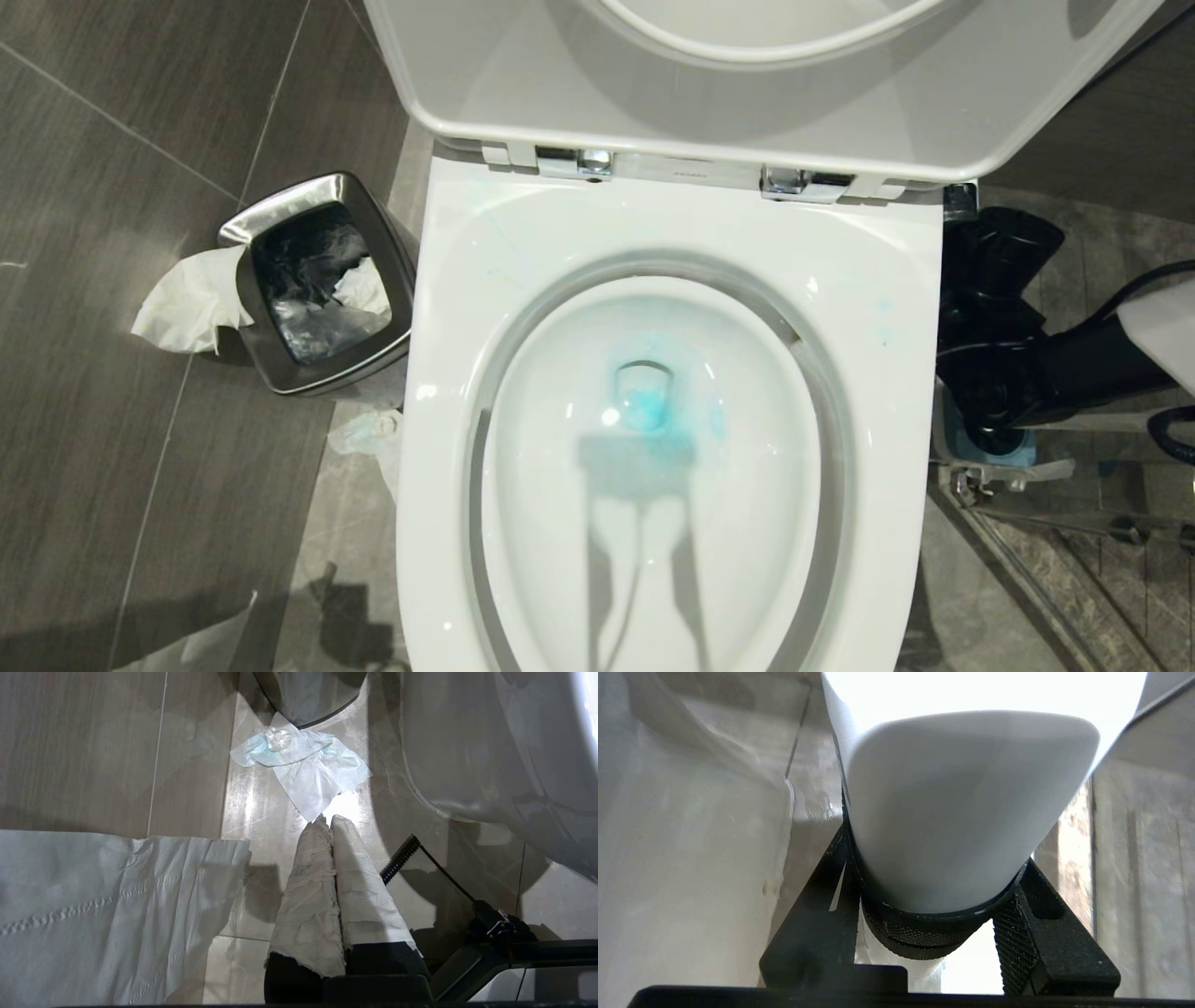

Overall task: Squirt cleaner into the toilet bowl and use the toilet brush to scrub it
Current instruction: Place the cleaning agent on the floor

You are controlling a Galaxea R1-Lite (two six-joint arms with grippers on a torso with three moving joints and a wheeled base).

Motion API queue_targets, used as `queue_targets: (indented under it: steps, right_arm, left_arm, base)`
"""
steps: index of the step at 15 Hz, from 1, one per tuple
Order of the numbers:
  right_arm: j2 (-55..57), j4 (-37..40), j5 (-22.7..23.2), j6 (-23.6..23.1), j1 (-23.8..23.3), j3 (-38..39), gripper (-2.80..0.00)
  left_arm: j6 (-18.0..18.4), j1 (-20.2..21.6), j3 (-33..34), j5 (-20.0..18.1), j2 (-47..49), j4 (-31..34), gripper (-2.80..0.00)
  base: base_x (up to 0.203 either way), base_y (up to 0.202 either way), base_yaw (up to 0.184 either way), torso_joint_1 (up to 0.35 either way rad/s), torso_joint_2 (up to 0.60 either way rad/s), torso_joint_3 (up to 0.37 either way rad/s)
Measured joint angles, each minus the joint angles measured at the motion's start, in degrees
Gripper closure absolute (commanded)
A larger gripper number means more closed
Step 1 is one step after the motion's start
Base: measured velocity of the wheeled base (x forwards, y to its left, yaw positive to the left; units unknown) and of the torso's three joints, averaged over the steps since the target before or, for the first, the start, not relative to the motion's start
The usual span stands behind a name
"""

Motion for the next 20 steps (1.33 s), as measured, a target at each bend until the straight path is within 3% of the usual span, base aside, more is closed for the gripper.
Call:
queue_targets:
  steps: [12,20]
  right_arm:
    - [6.6,-19.1,1.9,-1.1,0.0,4.3,0.0]
    - [10.6,-22.5,4.3,-0.4,-0.7,4.1,0.0]
  left_arm:
    - [0.0,0.0,0.0,0.0,0.0,0.0,0.0]
    - [0.0,0.0,0.0,0.0,0.0,0.0,0.0]
  base:
    - [0.0,0.0,0.0,0.0,0.0,0.0]
    - [0.0,0.0,0.0,0.0,0.0,0.0]
